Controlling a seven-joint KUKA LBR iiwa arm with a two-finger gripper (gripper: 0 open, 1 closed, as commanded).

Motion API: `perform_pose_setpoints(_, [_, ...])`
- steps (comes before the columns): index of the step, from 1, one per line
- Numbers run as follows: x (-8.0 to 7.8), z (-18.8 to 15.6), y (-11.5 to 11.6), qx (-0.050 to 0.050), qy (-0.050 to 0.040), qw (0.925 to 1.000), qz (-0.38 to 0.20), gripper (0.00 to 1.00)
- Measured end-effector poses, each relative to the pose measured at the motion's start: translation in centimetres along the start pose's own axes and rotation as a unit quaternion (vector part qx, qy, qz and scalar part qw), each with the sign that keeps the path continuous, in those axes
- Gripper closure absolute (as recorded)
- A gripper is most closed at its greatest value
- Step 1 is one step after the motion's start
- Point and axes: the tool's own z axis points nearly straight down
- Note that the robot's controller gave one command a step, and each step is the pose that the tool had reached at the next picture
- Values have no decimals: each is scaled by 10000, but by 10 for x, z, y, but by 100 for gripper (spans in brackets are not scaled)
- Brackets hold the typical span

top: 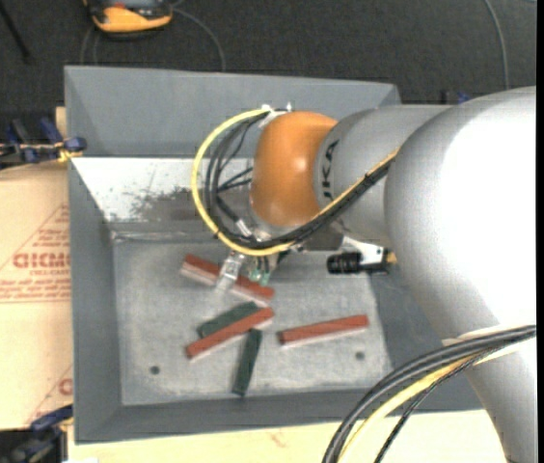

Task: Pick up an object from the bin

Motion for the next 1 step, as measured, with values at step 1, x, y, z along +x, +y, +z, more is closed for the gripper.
perform_pose_setpoints(1, [0,-1,0,4,-2,10000,-3,100])
